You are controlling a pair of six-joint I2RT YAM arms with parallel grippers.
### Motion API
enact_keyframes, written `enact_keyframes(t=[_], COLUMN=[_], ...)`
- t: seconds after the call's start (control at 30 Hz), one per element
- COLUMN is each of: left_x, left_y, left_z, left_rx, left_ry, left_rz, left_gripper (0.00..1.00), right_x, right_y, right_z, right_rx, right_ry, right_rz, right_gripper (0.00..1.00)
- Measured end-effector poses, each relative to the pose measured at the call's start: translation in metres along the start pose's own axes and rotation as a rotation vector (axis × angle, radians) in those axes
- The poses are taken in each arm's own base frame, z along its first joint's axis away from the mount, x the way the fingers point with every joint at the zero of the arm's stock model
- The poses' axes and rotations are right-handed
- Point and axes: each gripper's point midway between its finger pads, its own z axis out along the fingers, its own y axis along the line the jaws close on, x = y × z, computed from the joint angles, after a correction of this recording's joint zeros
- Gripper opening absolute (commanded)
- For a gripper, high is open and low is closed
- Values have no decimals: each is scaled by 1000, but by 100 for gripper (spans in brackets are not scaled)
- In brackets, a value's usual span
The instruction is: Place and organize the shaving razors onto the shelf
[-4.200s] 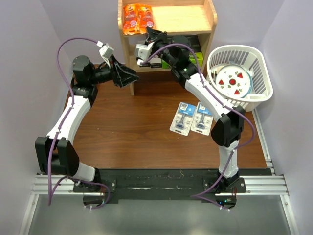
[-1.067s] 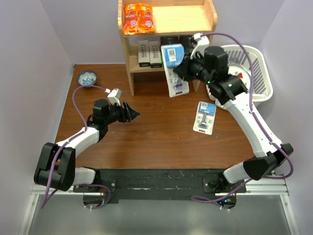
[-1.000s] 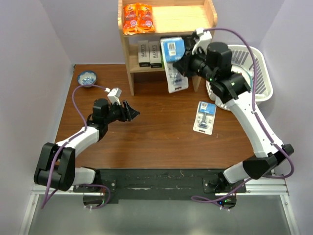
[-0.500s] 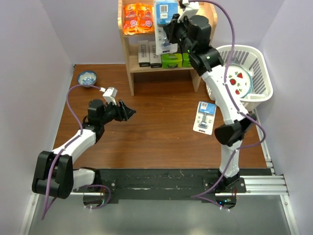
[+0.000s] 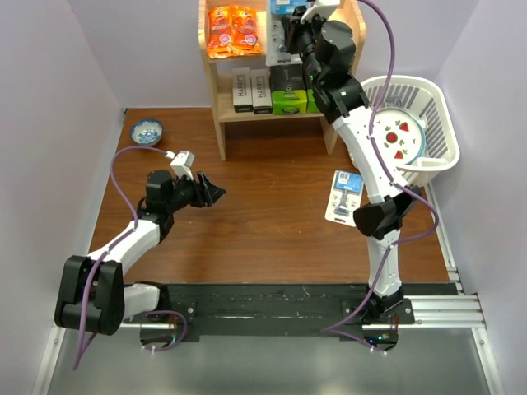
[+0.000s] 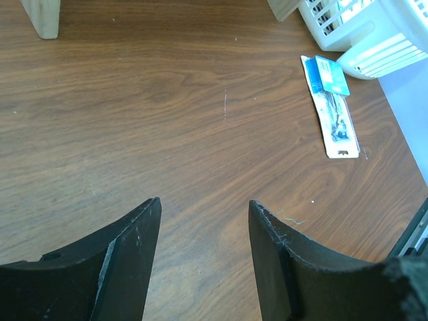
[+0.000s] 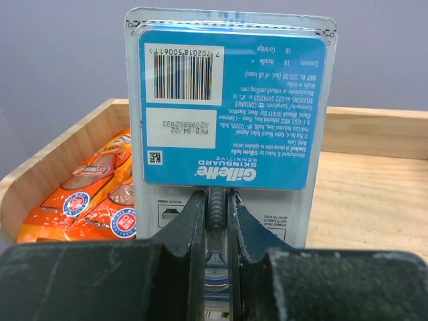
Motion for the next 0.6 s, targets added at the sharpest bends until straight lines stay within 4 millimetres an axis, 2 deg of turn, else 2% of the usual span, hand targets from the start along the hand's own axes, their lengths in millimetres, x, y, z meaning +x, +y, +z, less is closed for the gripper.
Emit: enact_keyframes(t=[0.3, 0.37, 0.4, 0.47, 0.6], left_x=[-2, -2, -2, -2, -4], left_y=[3, 4, 4, 5, 8], left_z=[-3, -3, -4, -6, -9], left_rx=[-7, -8, -10, -13, -23], left_ry=[-5, -2, -2, -1, -6], left_rz=[1, 2, 3, 4, 3], left_gripper=[60, 60, 60, 60, 60], right_x=[16, 21, 22, 24, 29], right_y=[-1, -1, -1, -1, -6], right_z=[24, 28, 30, 33, 38], right_rx=[31, 38, 40, 45, 71], right_ry=[-56, -67, -76, -88, -105], right_rz=[-6, -12, -15, -18, -25], right_gripper=[0, 4, 14, 26, 38])
